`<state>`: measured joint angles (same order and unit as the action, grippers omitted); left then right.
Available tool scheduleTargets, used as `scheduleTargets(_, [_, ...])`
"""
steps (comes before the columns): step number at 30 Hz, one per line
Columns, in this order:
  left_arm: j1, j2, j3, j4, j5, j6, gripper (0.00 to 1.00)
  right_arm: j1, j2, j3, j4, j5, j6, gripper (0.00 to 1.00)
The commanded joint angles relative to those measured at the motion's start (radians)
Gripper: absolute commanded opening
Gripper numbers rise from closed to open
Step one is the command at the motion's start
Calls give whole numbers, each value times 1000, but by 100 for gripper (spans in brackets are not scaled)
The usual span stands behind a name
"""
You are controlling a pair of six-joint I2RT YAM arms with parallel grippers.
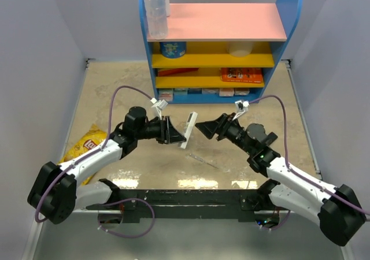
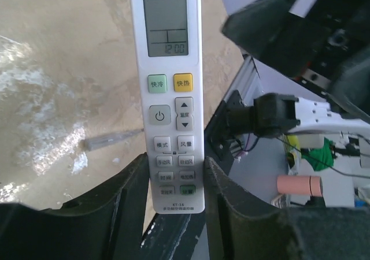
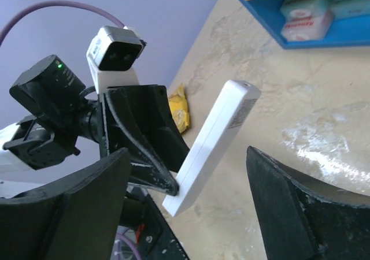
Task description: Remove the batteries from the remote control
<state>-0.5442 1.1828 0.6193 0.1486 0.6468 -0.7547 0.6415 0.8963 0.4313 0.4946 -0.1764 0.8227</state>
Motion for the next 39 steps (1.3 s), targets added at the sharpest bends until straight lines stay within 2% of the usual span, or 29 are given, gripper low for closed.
scheduleTargets(1, [-2, -54, -27, 219, 117, -80, 0, 0, 59, -74, 335, -64, 137, 79])
scheduleTargets(4, [-2, -57, -38, 262, 146, -97, 0, 0, 118, -89, 432, -112, 170, 79])
scheduleTargets(10, [-2, -63, -72, 382, 189, -149, 0, 1, 151, -92, 505, -141, 185, 81])
scheduleTargets(18, [-2, -63, -82, 444, 195, -182, 0, 1, 216, -92, 585, -176, 207, 78])
scheduleTargets(23, [0, -64, -86, 457, 198, -192, 0, 3, 300, -92, 717, -254, 251, 75])
scheduleTargets(27, [-2, -64, -81, 442, 188, -184, 0, 3, 337, -92, 795, -285, 270, 64])
scheduleTargets(30, [0, -60, -81, 430, 180, -172, 0, 6, 351, -98, 825, -282, 274, 50])
scheduleTargets(31, [-2, -55, -81, 428, 182, -170, 0, 4, 354, -101, 838, -279, 274, 41])
scheduleTargets(32, [-2, -52, -78, 422, 179, -169, 0, 6, 355, -100, 843, -278, 274, 36])
scheduleTargets(35, [-2, -52, -67, 358, 153, -141, 27, 6, 357, -100, 848, -282, 270, 20])
scheduleTargets(36, [-2, -52, -56, 315, 146, -117, 51, 6, 354, -95, 846, -284, 265, 18])
scheduleTargets(38, [-2, -67, -38, 267, 119, -89, 62, 4, 348, -83, 808, -305, 237, 15])
scheduleTargets(39, [-2, -74, -29, 205, 100, -66, 64, 4, 343, -63, 742, -323, 222, 15])
